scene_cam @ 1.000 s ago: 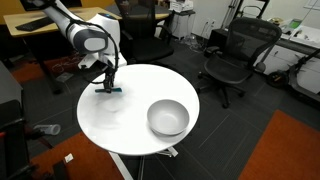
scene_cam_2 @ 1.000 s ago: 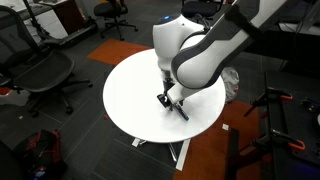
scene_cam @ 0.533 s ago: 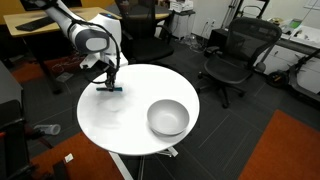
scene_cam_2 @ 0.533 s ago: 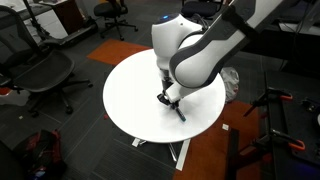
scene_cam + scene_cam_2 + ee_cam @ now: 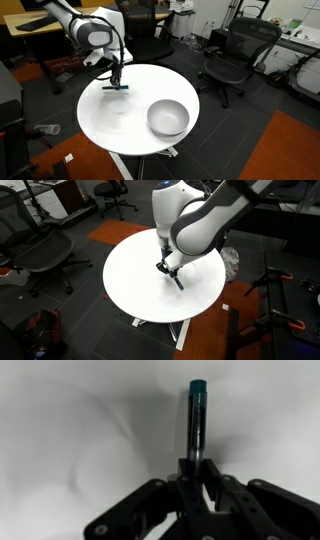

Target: Pick up the marker and place it in the bowl

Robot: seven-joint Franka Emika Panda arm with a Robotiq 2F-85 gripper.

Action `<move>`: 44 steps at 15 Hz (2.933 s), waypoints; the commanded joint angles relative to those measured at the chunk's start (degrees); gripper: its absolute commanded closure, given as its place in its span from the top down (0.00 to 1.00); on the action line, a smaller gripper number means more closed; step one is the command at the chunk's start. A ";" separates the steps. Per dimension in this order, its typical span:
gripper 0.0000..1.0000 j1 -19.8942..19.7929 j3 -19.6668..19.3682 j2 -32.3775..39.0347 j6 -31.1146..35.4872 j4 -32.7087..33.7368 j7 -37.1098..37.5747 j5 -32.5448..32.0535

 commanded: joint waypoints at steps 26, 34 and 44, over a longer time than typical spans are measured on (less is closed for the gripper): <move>0.05 -15.64 -5.19 -16.23 -13.12 3.94 -5.53 -11.67; 0.05 -17.92 -5.55 -8.87 -11.30 10.82 -8.46 -10.22; 0.05 -20.48 -5.18 0.70 -9.32 18.63 -13.35 -6.19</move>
